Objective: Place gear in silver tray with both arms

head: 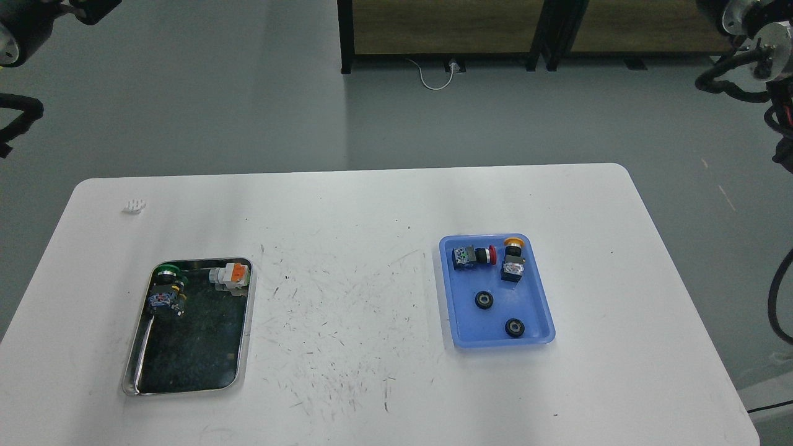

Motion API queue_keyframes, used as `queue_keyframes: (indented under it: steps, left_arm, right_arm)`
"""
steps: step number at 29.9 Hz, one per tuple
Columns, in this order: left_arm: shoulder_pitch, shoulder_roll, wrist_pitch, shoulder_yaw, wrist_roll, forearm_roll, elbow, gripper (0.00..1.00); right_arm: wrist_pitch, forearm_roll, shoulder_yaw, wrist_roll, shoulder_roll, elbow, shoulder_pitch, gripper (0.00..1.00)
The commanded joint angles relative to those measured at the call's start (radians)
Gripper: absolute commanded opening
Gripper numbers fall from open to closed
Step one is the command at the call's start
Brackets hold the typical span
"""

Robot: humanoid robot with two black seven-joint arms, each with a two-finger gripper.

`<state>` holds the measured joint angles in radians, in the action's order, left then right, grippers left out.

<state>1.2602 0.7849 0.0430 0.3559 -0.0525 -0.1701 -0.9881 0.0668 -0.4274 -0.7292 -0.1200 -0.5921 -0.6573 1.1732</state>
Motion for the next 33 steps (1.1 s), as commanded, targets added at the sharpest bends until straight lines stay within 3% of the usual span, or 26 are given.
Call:
queue_keyframes:
  steps: [1, 7, 9, 14, 18, 22, 33]
  left_arm:
    - [-0.018, 0.030, -0.089, 0.000, -0.018, 0.004, 0.000, 0.99]
    - [-0.022, 0.053, -0.118, -0.002, -0.139, 0.006, 0.000, 0.99]
    - [-0.024, 0.053, -0.106, -0.002, -0.153, 0.004, 0.000, 0.98]
    - [-0.044, 0.059, -0.033, 0.000, -0.158, 0.007, -0.001, 0.98]
    - [-0.077, 0.047, 0.034, -0.003, -0.130, 0.007, -0.006, 0.98]
    - [-0.120, 0.042, 0.040, -0.003, -0.093, 0.012, -0.014, 0.98]
    - [-0.183, 0.073, 0.026, -0.002, -0.113, 0.012, -0.023, 0.99]
  right_arm:
    - [-0.007, 0.001, 0.001, -0.033, 0.008, -0.050, -0.038, 0.96]
    - [-0.005, -0.016, -0.006, -0.024, 0.046, -0.073, -0.104, 0.94]
    - [-0.004, -0.025, -0.006, 0.002, 0.046, -0.079, -0.125, 0.94]
    - [-0.002, -0.056, 0.001, 0.014, 0.020, -0.136, -0.168, 0.94]
    - [-0.002, -0.056, 0.007, -0.001, -0.008, -0.214, -0.220, 0.94]
    - [0.001, -0.056, 0.059, -0.016, -0.035, -0.295, -0.248, 0.94]
    - [-0.036, -0.054, 0.171, -0.007, -0.023, -0.389, -0.288, 0.98]
